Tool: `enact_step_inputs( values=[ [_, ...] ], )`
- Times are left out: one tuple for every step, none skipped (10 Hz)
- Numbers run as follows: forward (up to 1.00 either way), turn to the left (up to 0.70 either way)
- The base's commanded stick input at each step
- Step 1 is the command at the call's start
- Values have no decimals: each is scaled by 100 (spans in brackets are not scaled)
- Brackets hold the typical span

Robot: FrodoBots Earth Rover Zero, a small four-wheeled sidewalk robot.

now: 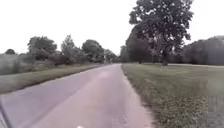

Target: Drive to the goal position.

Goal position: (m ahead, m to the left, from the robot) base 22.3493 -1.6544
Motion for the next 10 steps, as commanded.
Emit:
enact_step_inputs(
  values=[
    [70,0],
    [70,0],
    [70,0],
    [70,0],
    [70,0],
    [70,0],
    [70,0],
    [70,0],
    [70,0],
    [70,0]
  ],
)
